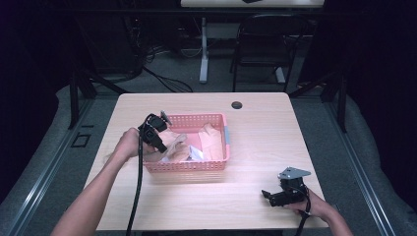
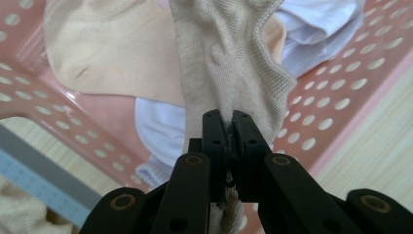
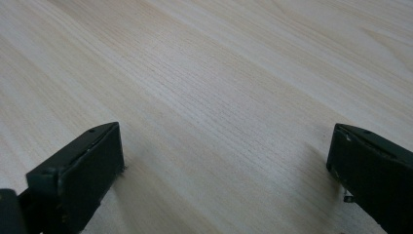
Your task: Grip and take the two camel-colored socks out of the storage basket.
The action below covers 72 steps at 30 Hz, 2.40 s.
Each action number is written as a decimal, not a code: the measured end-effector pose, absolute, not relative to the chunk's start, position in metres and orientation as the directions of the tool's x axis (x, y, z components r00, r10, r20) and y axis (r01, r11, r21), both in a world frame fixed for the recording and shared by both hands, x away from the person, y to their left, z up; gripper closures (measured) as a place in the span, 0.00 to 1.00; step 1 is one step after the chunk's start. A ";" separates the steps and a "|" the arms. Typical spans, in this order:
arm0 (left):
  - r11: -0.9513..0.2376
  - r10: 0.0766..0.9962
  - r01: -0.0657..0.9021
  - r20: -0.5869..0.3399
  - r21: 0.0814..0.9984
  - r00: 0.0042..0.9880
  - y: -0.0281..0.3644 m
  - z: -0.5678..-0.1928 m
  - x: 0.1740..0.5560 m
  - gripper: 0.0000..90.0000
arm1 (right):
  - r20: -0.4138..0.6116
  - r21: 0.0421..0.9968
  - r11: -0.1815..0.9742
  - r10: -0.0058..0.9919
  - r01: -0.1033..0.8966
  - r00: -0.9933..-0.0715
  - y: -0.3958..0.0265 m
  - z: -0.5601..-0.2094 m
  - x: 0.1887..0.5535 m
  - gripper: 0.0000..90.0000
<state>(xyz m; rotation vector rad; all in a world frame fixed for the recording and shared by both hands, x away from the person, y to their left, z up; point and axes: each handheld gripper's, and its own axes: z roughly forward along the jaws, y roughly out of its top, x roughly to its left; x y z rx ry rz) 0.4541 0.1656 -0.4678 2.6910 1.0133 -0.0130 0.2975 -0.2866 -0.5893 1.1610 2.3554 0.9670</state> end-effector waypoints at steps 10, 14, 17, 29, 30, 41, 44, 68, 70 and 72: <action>-0.724 0.637 0.634 -0.089 0.273 0.766 0.170 -0.444 0.453 0.95 | -0.004 0.704 0.434 0.794 0.562 -0.607 -0.287 -0.589 0.298 0.00; -0.731 0.629 0.622 -0.077 0.281 0.774 0.170 -0.432 0.451 0.95 | -0.005 0.704 0.434 0.794 0.562 -0.607 -0.287 -0.589 0.298 0.00; -0.732 0.627 0.617 -0.067 0.290 0.776 0.170 -0.424 0.449 0.95 | -0.004 0.704 0.434 0.794 0.562 -0.607 -0.287 -0.589 0.298 0.00; -0.731 0.622 0.598 -0.041 0.328 0.782 0.177 -0.394 0.442 0.95 | -0.005 0.704 0.434 0.794 0.562 -0.607 -0.287 -0.589 0.297 0.00; -0.731 0.623 0.599 -0.039 0.328 0.781 0.178 -0.391 0.442 0.95 | -0.005 0.704 0.434 0.794 0.562 -0.607 -0.287 -0.589 0.298 0.00; -0.714 0.650 0.620 -0.019 0.325 0.759 0.204 -0.366 0.438 0.95 | -0.007 0.703 0.436 0.794 0.562 -0.608 -0.287 -0.589 0.297 0.00; -0.702 0.667 0.633 -0.012 0.328 0.745 0.214 -0.361 0.437 0.95 | -0.008 0.703 0.436 0.794 0.562 -0.608 -0.287 -0.589 0.298 0.00; -0.605 0.769 0.726 0.004 0.327 0.639 0.288 -0.354 0.428 0.94 | -0.007 0.703 0.437 0.794 0.562 -0.608 -0.287 -0.589 0.298 0.00; -0.599 0.776 0.733 0.010 0.322 0.630 0.292 -0.360 0.429 0.95 | -0.007 0.703 0.437 0.794 0.562 -0.608 -0.287 -0.589 0.298 0.00; -0.585 0.787 0.747 -0.001 0.315 0.617 0.296 -0.368 0.431 0.94 | -0.007 0.702 0.437 0.794 0.562 -0.608 -0.287 -0.589 0.298 0.00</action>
